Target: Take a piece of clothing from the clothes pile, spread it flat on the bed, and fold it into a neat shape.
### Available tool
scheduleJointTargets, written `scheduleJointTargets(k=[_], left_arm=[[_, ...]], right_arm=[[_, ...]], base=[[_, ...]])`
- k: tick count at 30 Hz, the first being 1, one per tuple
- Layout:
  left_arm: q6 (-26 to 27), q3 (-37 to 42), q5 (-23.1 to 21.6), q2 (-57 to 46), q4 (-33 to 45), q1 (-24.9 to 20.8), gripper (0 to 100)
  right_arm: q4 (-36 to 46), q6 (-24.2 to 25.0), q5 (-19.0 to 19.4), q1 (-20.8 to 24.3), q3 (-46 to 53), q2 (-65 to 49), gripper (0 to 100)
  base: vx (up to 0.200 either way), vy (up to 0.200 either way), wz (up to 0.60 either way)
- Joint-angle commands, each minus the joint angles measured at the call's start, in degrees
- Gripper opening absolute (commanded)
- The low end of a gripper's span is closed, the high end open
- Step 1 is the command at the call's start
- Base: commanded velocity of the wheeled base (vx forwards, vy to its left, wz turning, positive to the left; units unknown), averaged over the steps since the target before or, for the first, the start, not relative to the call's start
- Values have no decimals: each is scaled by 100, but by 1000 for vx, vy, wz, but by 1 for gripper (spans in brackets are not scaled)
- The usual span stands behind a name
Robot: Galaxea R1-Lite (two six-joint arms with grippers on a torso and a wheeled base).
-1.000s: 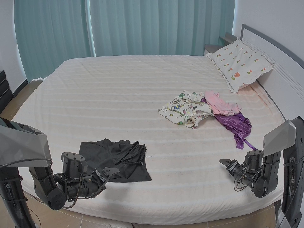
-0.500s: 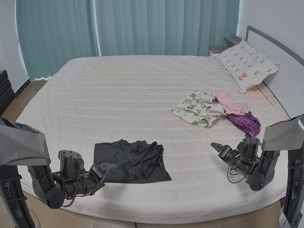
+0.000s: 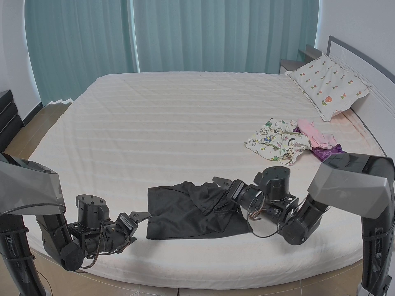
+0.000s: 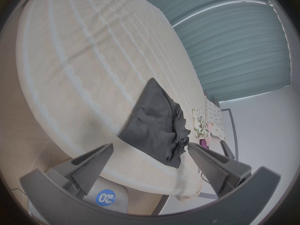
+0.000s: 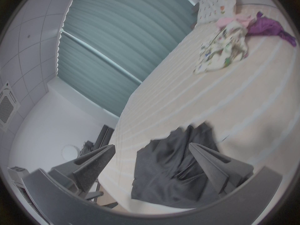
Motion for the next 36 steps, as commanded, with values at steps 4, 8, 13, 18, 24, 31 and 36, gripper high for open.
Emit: scheduleJointTargets(k=[4, 8, 13, 18, 24, 31, 36], left_arm=[[7, -38, 12, 22, -2, -10, 100], [25, -38, 12, 22, -2, -10, 100], [34, -46, 21, 31, -11, -19, 100], [42, -55, 30, 101, -99, -19, 100], [42, -55, 47, 136, -169, -27, 100], [69, -55, 56, 145, -169, -36, 100], [69, -55, 56, 145, -169, -36, 100]], right_arm=[[97, 84, -3, 665, -250, 638, 100], [124, 31, -12, 594, -320, 778, 100], [361, -74, -12, 366, -610, 954, 100], [871, -180, -73, 304, -874, 1103, 100], [836, -206, -451, 216, -1181, 1200, 100], [590, -162, -548, -12, -1375, 1191, 100], [528, -162, -548, -205, -1428, 1209, 100]], base=[[0, 200, 0], [0, 50, 0], [0, 0, 0], [0, 0, 0], [0, 0, 0], [0, 0, 0], [0, 0, 0]])
